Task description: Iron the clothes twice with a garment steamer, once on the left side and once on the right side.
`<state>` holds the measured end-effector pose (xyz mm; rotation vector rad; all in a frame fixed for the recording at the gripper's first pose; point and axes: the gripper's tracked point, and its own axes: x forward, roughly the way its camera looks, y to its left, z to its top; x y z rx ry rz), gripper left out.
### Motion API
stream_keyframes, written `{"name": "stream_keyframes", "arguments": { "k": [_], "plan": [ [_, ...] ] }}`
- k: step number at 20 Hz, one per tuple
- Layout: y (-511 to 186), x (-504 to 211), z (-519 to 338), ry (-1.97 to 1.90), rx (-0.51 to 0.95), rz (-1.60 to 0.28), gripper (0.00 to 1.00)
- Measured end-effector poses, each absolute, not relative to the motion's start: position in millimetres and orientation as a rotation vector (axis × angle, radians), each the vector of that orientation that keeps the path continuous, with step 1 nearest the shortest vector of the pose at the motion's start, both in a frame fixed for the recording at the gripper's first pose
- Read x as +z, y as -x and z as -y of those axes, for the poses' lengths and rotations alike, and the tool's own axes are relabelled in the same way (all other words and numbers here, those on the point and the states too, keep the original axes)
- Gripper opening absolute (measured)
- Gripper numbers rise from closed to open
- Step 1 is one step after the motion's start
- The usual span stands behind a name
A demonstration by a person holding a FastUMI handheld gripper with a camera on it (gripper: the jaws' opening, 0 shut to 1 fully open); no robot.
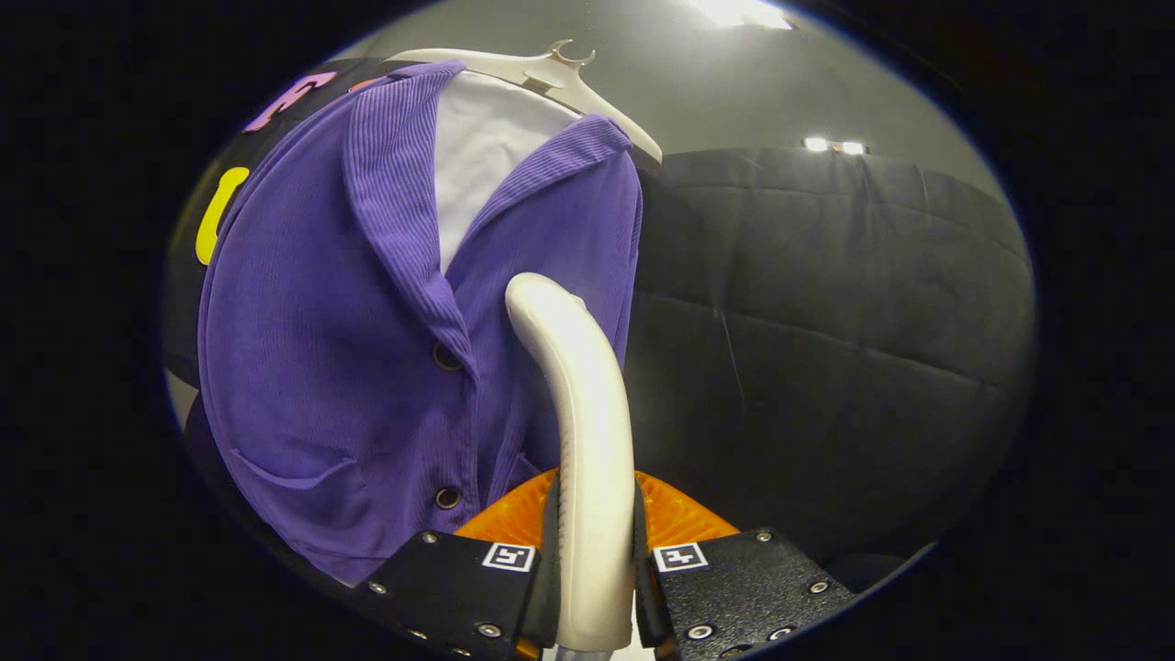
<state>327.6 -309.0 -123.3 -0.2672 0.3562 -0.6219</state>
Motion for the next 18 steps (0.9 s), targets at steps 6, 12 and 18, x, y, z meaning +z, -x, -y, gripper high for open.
{"name": "stream_keyframes", "arguments": {
  "k": [6,12,18],
  "plan": [
    [-309.3,-159.5,298.2,0.297,-0.601,-0.412,0.32],
    [-306.2,-168.8,295.7,0.355,-0.590,-0.461,0.32],
    [-305.8,-170.5,297.2,0.428,-0.596,-0.488,0.33]
  ]
}}
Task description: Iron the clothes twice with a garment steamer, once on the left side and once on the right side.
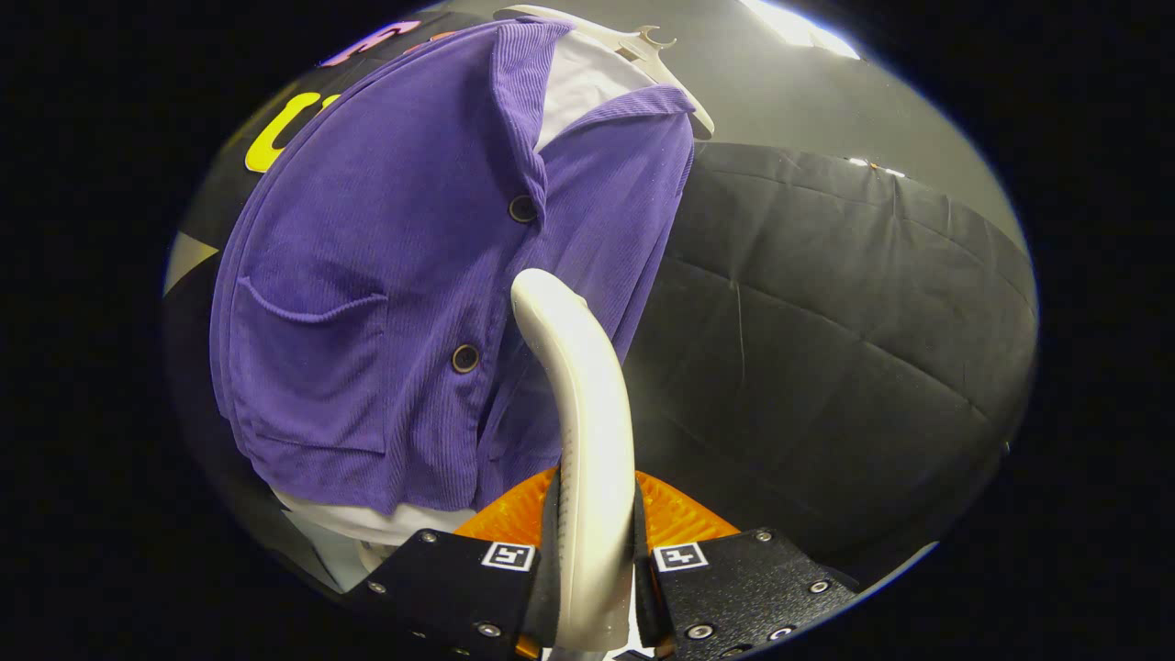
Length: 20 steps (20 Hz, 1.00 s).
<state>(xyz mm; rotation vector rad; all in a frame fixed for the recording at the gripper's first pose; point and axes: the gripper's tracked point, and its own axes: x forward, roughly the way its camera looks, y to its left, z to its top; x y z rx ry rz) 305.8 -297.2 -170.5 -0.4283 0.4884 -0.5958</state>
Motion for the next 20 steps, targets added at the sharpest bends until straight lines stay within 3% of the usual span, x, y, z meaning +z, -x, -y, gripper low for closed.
{"name": "stream_keyframes", "arguments": {
  "k": [12,20],
  "plan": [
    [-277.2,-203.3,286.9,0.380,-0.508,-0.595,0.33],
    [-212.8,-169.3,252.6,0.320,-0.397,-0.538,0.33]
  ]
}}
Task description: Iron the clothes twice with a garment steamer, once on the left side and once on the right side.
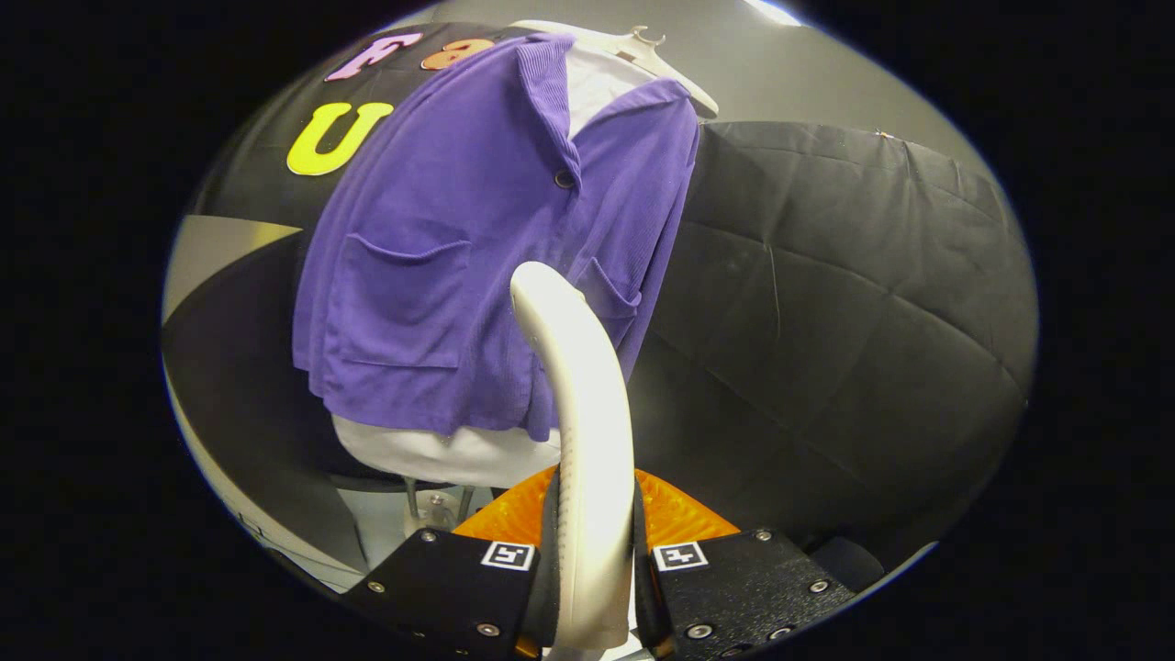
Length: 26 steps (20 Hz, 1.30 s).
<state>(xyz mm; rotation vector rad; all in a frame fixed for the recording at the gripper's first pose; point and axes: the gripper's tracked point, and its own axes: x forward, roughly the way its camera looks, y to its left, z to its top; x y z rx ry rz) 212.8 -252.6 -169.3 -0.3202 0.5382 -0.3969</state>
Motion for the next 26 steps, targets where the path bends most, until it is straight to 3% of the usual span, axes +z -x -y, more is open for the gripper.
{"name": "stream_keyframes", "arguments": {
  "k": [9,16,26],
  "plan": [
    [-133.1,-42.1,137.6,0.288,-0.126,-0.320,0.33],
    [-110.9,48.7,16.3,0.153,0.062,-0.123,0.32],
    [-94.5,62.0,-94.1,-0.057,0.148,-0.088,0.32]
  ]
}}
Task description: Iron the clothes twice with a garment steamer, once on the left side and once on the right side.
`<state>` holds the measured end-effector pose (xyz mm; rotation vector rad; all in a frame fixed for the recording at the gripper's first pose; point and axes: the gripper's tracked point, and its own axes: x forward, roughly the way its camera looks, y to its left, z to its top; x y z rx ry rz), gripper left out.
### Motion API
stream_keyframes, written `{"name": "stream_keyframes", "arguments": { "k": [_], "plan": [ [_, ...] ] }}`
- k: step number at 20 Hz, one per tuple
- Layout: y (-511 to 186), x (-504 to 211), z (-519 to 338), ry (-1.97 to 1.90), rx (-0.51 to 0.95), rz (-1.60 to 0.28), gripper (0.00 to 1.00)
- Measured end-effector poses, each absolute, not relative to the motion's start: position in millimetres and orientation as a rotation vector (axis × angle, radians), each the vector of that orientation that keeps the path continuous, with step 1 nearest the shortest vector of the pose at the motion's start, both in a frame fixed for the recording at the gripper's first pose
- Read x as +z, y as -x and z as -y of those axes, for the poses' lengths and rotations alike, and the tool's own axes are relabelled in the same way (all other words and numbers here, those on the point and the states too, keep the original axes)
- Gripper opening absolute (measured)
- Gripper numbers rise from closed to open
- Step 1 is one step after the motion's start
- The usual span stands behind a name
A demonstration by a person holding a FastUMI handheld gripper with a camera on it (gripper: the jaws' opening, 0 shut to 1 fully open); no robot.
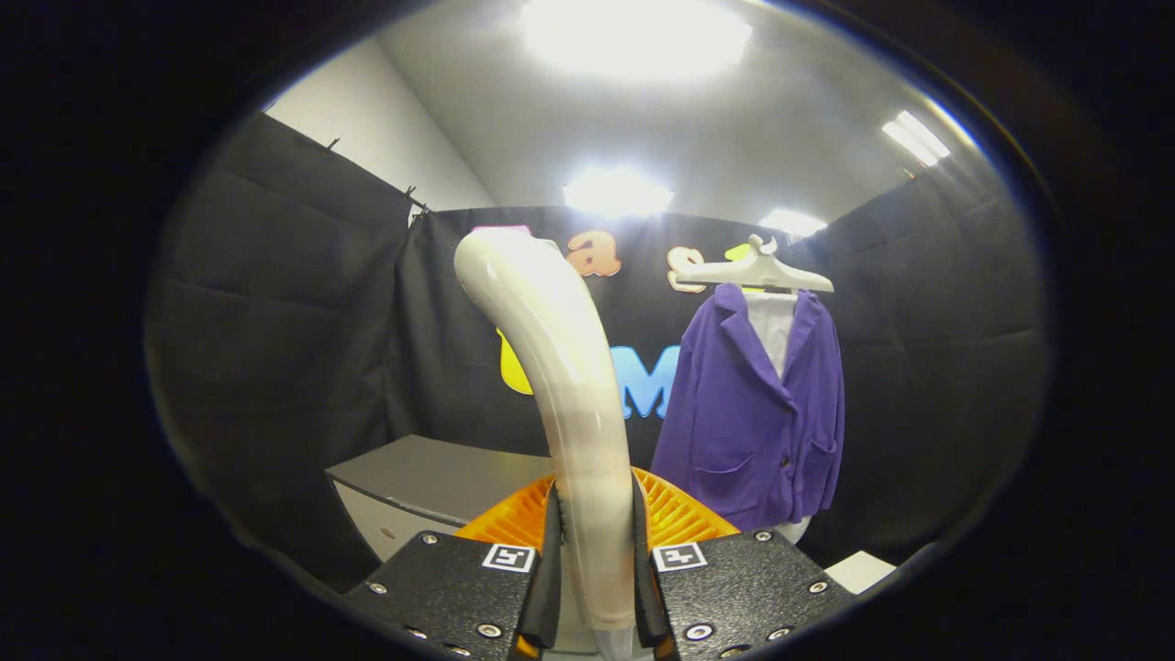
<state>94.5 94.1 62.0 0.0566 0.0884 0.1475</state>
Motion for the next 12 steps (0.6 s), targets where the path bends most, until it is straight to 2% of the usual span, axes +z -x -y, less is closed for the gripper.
{"name": "stream_keyframes", "arguments": {
  "k": [8,12],
  "plan": [
    [-73.6,48.7,-162.1,-0.139,0.237,-0.109,0.32],
    [-74.2,38.8,-166.1,-0.155,0.223,-0.117,0.32]
  ]
}}
